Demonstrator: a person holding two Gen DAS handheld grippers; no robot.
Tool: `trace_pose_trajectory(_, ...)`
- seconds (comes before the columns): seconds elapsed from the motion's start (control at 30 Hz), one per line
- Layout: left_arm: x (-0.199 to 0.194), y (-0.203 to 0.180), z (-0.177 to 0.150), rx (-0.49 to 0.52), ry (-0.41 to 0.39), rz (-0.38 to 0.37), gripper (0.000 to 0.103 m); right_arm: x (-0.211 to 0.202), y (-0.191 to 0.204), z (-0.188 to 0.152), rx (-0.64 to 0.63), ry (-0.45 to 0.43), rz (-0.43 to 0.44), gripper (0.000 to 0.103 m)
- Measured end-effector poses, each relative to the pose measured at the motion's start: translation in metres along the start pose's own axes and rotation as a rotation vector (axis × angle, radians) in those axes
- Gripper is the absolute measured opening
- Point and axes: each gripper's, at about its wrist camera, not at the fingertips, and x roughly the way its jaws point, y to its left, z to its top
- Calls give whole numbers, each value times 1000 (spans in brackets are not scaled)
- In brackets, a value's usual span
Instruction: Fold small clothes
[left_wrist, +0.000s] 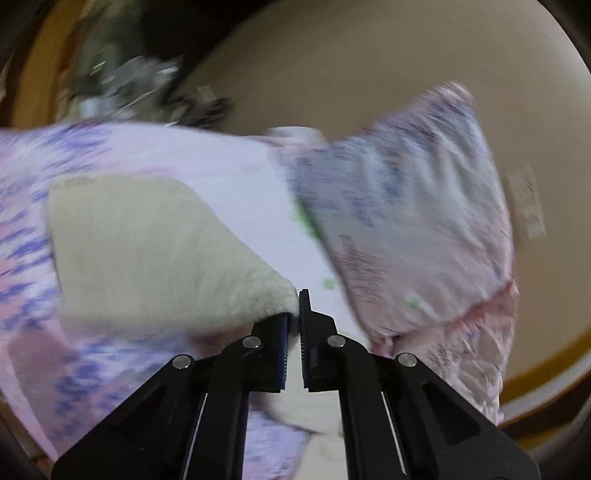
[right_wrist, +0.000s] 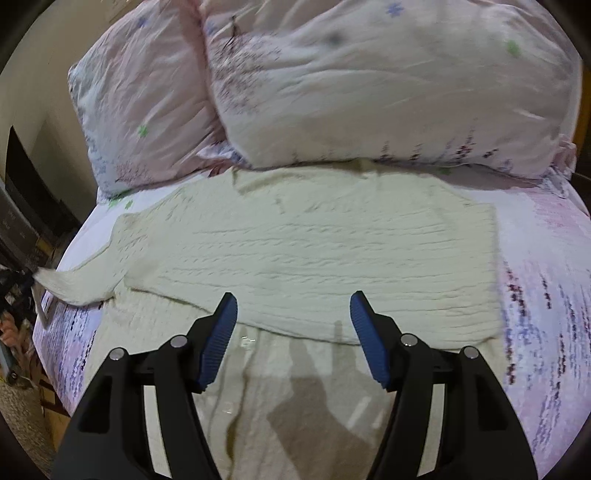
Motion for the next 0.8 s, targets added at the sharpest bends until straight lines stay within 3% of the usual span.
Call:
trace_pose_trajectory(0.2, 44, -93, -40, 217, 83, -133, 4, -12, -27, -2, 53, -33, -17, 64)
trace_pose_trajectory(0.3, 78, -139, -90, 345, 184, -204, 4, -15, -41, -4, 83, -35, -31, 64)
trace_pose_trajectory(0.43, 128, -177, -181, 486, 387, -293, 4, -16, -55, -10, 118, -30, -51, 64)
trace_pose_trajectory(0.63, 167, -201, -277, 629, 613, -291, 4, -13, -76, -19, 166, -11, -84, 64)
trace_pose_trajectory(0.8, 174, -198, -310, 713, 708, -252, 6, -13, -83, -20, 178, -9, -101, 64)
